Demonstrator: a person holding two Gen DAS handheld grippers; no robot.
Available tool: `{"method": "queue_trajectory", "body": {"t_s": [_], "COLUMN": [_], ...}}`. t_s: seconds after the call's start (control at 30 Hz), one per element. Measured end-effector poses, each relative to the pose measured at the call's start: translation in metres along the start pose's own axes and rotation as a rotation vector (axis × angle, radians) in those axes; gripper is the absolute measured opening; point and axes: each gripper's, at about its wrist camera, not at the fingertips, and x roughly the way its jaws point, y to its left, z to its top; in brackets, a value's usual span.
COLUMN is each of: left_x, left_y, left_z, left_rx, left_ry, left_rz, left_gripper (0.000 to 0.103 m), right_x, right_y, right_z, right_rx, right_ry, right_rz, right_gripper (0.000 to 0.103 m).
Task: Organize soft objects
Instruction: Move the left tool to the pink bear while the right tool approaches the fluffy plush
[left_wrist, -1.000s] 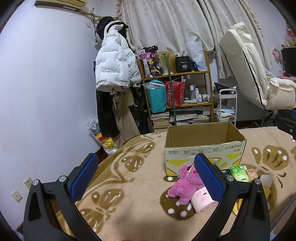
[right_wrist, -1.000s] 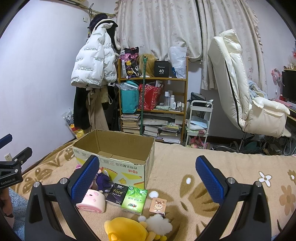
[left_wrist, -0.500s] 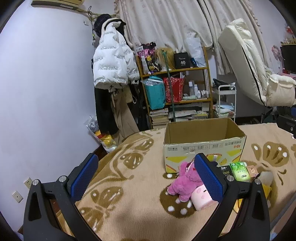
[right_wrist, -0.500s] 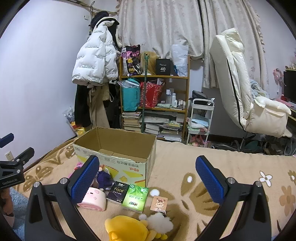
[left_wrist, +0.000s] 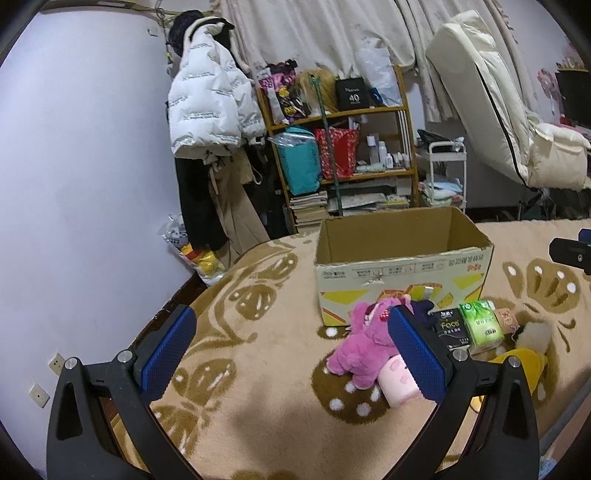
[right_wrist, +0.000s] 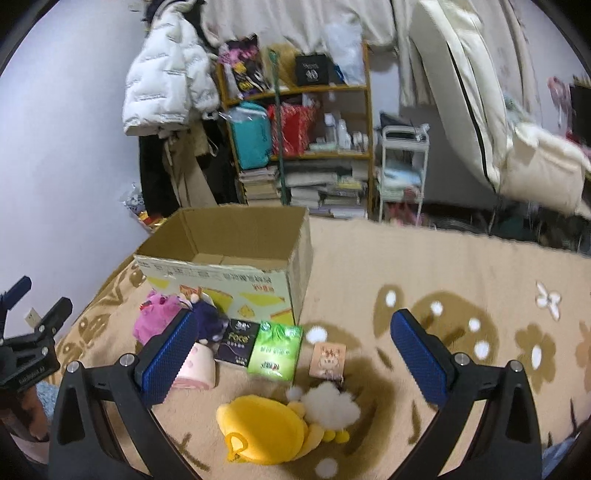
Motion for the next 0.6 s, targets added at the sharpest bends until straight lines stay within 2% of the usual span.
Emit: {"method": "queue_trajectory", "body": {"t_s": [0.27, 0.6], "left_x": [0.015, 0.052], "left_y": [-0.024, -0.043], "left_z": [0.003, 0.005], "left_rx": [0.048, 0.059], "left_ry": [0.024, 0.095], "left_rz": [-0.022, -0.055], "left_gripper": [0.102, 0.102], "right_x": [0.032, 0.069], "right_y": [-0.021, -0.03], "right_z": [-0.004, -0.011], "right_rx": [0.104, 0.179], "right_ry": [0.191, 0.359], "right_rz": [-0.014, -0.003], "right_gripper": [0.103, 0.103]}}
